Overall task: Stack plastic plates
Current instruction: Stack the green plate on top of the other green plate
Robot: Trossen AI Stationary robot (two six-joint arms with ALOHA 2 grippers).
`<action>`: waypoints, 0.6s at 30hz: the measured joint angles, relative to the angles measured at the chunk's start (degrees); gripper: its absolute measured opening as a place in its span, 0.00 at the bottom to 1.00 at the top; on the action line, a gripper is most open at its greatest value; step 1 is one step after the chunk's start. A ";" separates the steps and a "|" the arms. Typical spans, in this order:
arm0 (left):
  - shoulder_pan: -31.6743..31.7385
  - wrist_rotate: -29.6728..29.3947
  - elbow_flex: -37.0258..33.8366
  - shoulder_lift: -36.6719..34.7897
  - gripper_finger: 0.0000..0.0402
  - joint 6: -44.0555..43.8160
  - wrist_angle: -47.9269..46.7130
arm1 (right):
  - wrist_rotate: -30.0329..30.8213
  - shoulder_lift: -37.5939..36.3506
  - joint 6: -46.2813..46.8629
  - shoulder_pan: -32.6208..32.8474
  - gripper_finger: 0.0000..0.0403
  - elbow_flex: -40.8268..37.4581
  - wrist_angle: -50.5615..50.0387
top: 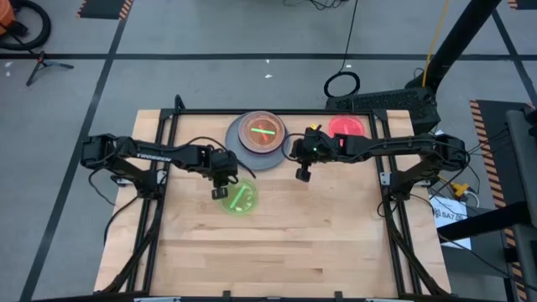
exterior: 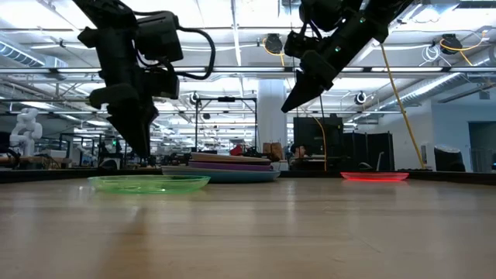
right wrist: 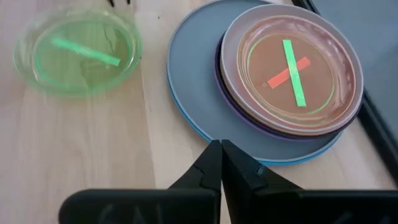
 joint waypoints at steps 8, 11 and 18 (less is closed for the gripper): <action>-2.00 -3.37 0.00 -1.32 0.23 0.88 -0.85 | -8.00 0.17 20.87 1.03 0.08 0.00 7.21; -3.48 -4.00 0.00 -3.54 0.23 1.78 -1.25 | -8.79 1.05 22.38 4.15 0.16 0.33 11.73; -8.55 -4.00 -1.90 -10.75 0.23 2.71 -0.85 | -6.42 5.51 28.62 10.99 0.25 3.33 17.52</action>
